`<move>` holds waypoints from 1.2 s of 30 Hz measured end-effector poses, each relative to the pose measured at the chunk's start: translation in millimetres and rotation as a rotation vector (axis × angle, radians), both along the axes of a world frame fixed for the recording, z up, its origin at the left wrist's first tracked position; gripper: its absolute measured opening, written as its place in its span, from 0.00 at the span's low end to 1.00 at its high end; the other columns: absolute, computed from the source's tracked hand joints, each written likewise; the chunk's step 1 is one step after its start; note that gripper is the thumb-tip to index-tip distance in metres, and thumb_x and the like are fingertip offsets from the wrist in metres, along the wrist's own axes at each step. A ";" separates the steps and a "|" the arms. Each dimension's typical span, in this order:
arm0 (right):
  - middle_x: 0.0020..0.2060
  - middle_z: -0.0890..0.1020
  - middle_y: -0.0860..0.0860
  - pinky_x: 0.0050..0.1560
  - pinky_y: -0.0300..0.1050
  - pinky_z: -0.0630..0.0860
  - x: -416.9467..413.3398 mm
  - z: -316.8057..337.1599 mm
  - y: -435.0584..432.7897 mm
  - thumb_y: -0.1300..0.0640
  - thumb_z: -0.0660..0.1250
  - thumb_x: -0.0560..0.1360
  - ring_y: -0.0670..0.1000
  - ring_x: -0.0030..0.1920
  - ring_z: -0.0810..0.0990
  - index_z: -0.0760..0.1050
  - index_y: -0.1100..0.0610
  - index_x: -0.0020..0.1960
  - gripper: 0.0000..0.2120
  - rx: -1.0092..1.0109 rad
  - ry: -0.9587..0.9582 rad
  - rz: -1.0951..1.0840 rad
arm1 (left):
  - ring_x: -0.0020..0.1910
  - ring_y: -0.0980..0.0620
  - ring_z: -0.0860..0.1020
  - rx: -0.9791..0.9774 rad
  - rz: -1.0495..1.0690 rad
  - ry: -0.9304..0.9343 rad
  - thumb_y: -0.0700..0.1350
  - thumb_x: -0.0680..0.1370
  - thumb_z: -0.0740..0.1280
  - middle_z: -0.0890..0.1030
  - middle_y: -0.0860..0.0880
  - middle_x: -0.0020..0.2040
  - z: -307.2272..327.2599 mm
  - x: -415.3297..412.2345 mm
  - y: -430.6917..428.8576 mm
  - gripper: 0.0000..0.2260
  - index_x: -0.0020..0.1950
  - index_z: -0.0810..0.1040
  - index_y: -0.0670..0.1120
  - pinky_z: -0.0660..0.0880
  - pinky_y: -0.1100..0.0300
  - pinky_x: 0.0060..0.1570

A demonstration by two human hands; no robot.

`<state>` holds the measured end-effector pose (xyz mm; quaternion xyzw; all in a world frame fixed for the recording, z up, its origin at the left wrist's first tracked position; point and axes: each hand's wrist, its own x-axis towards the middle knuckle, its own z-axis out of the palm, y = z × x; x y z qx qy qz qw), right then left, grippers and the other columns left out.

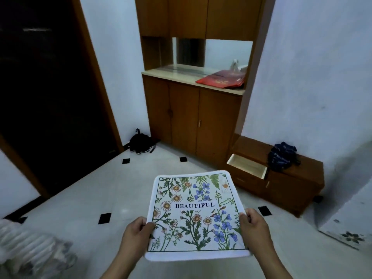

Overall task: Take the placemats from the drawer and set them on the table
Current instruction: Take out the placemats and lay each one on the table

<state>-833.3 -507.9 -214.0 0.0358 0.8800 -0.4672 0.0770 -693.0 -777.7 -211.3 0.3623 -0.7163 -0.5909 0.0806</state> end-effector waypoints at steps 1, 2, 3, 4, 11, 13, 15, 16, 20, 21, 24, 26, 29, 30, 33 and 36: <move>0.32 0.81 0.54 0.37 0.55 0.79 -25.7 -0.6 -18.5 0.52 0.59 0.78 0.53 0.34 0.82 0.70 0.58 0.39 0.12 0.001 0.008 0.043 | 0.28 0.50 0.81 0.000 0.042 -0.004 0.39 0.77 0.65 0.82 0.44 0.30 1.4 -14.3 -12.2 0.09 0.37 0.73 0.41 0.73 0.59 0.29; 0.32 0.80 0.54 0.36 0.54 0.78 -50.1 0.3 -38.1 0.53 0.59 0.78 0.53 0.34 0.82 0.70 0.58 0.39 0.12 -0.001 0.020 0.089 | 0.28 0.50 0.81 -0.005 0.083 -0.009 0.39 0.77 0.65 0.82 0.44 0.30 3.5 -27.8 -24.9 0.09 0.37 0.73 0.42 0.73 0.59 0.29; 0.32 0.80 0.53 0.34 0.51 0.76 -70.0 2.5 -55.8 0.54 0.58 0.78 0.53 0.34 0.81 0.70 0.58 0.39 0.12 -0.003 0.031 0.132 | 0.28 0.50 0.80 -0.018 0.120 -0.022 0.39 0.77 0.65 0.82 0.43 0.30 7.0 -38.3 -35.1 0.09 0.36 0.72 0.42 0.73 0.59 0.29; 0.32 0.79 0.53 0.33 0.49 0.73 -93.3 4.9 -77.9 0.55 0.58 0.78 0.52 0.34 0.80 0.70 0.59 0.39 0.12 -0.001 0.045 0.186 | 0.27 0.51 0.79 -0.040 0.176 -0.027 0.40 0.76 0.65 0.81 0.44 0.29 8.6 -50.0 -48.5 0.10 0.35 0.72 0.42 0.72 0.60 0.29; 0.29 0.74 0.52 0.30 0.44 0.64 -201.9 17.6 -225.3 0.57 0.60 0.77 0.49 0.30 0.71 0.64 0.58 0.36 0.12 -0.031 0.090 0.458 | 0.25 0.53 0.75 -0.045 0.453 -0.029 0.41 0.77 0.65 0.79 0.48 0.27 10.4 -98.4 -138.5 0.10 0.35 0.72 0.43 0.69 0.60 0.28; 0.29 0.75 0.52 0.28 0.42 0.64 -224.3 18.7 -265.8 0.56 0.59 0.78 0.48 0.29 0.72 0.64 0.57 0.36 0.12 -0.039 0.092 0.515 | 0.25 0.53 0.76 -0.045 0.499 -0.017 0.41 0.77 0.65 0.79 0.48 0.26 9.7 -114.4 -166.2 0.10 0.35 0.72 0.43 0.69 0.61 0.27; 0.31 0.78 0.54 0.28 0.42 0.66 -248.4 14.1 -310.2 0.55 0.58 0.77 0.50 0.30 0.76 0.66 0.60 0.38 0.12 -0.046 0.083 0.543 | 0.25 0.52 0.78 -0.047 0.544 -0.004 0.40 0.78 0.64 0.80 0.46 0.27 6.9 -133.4 -203.1 0.10 0.36 0.72 0.42 0.71 0.61 0.25; 0.32 0.79 0.55 0.29 0.43 0.67 -260.7 12.0 -332.2 0.54 0.58 0.77 0.52 0.31 0.77 0.67 0.61 0.40 0.12 -0.047 0.076 0.541 | 0.26 0.50 0.80 -0.047 0.550 -0.001 0.40 0.78 0.64 0.82 0.45 0.29 5.3 -144.7 -223.5 0.10 0.37 0.72 0.40 0.72 0.60 0.26; 0.30 0.78 0.53 0.29 0.42 0.66 -306.7 11.2 -410.9 0.52 0.58 0.77 0.50 0.28 0.75 0.68 0.59 0.40 0.12 -0.041 0.077 0.539 | 0.34 0.42 0.84 -0.028 0.524 0.035 0.42 0.79 0.63 0.85 0.41 0.35 5.6 -191.9 -305.9 0.10 0.41 0.73 0.35 0.76 0.56 0.30; 0.31 0.78 0.53 0.30 0.43 0.67 -319.5 11.4 -429.0 0.52 0.58 0.77 0.50 0.29 0.74 0.68 0.59 0.41 0.12 -0.030 0.085 0.530 | 0.35 0.42 0.84 -0.015 0.507 0.034 0.42 0.79 0.63 0.85 0.41 0.35 6.2 -204.9 -327.6 0.10 0.42 0.73 0.35 0.76 0.55 0.32; 0.32 0.78 0.54 0.32 0.46 0.69 -352.7 16.8 -476.9 0.51 0.58 0.77 0.55 0.33 0.77 0.68 0.57 0.39 0.11 -0.020 0.086 0.491 | 0.35 0.40 0.84 0.029 0.469 0.026 0.44 0.79 0.63 0.85 0.41 0.36 11.5 -243.2 -382.4 0.10 0.43 0.73 0.37 0.78 0.49 0.34; 0.31 0.77 0.53 0.32 0.46 0.68 -372.8 18.6 -509.2 0.52 0.58 0.77 0.54 0.31 0.75 0.66 0.55 0.37 0.12 -0.023 0.076 0.461 | 0.34 0.42 0.85 0.025 0.446 0.017 0.43 0.79 0.63 0.85 0.42 0.36 13.8 -267.6 -419.3 0.11 0.43 0.73 0.36 0.78 0.50 0.34; 0.29 0.75 0.51 0.30 0.43 0.66 -392.4 23.0 -551.2 0.53 0.58 0.77 0.50 0.29 0.73 0.64 0.54 0.36 0.12 -0.048 0.075 0.448 | 0.33 0.43 0.85 0.009 0.468 0.003 0.42 0.79 0.63 0.85 0.42 0.35 19.8 -294.9 -465.5 0.10 0.42 0.74 0.36 0.77 0.56 0.30; 0.29 0.75 0.50 0.30 0.43 0.66 -400.0 21.9 -565.8 0.54 0.59 0.77 0.49 0.29 0.73 0.64 0.54 0.36 0.12 -0.051 0.073 0.448 | 0.33 0.43 0.85 0.009 0.471 0.000 0.42 0.79 0.63 0.85 0.42 0.35 19.3 -302.7 -480.7 0.10 0.41 0.74 0.36 0.76 0.57 0.29; 0.29 0.75 0.50 0.30 0.43 0.65 -425.0 18.5 -620.1 0.55 0.59 0.78 0.49 0.29 0.72 0.65 0.55 0.36 0.12 -0.047 0.053 0.500 | 0.34 0.44 0.85 0.013 0.500 -0.012 0.41 0.79 0.63 0.85 0.42 0.35 17.4 -320.4 -525.5 0.10 0.40 0.73 0.38 0.76 0.57 0.29; 0.30 0.76 0.52 0.30 0.43 0.66 -452.0 11.6 -700.6 0.56 0.59 0.77 0.50 0.30 0.72 0.66 0.56 0.36 0.11 -0.048 0.028 0.612 | 0.34 0.45 0.85 0.003 0.599 -0.016 0.41 0.79 0.64 0.85 0.42 0.35 11.8 -328.4 -578.7 0.10 0.39 0.73 0.39 0.75 0.57 0.29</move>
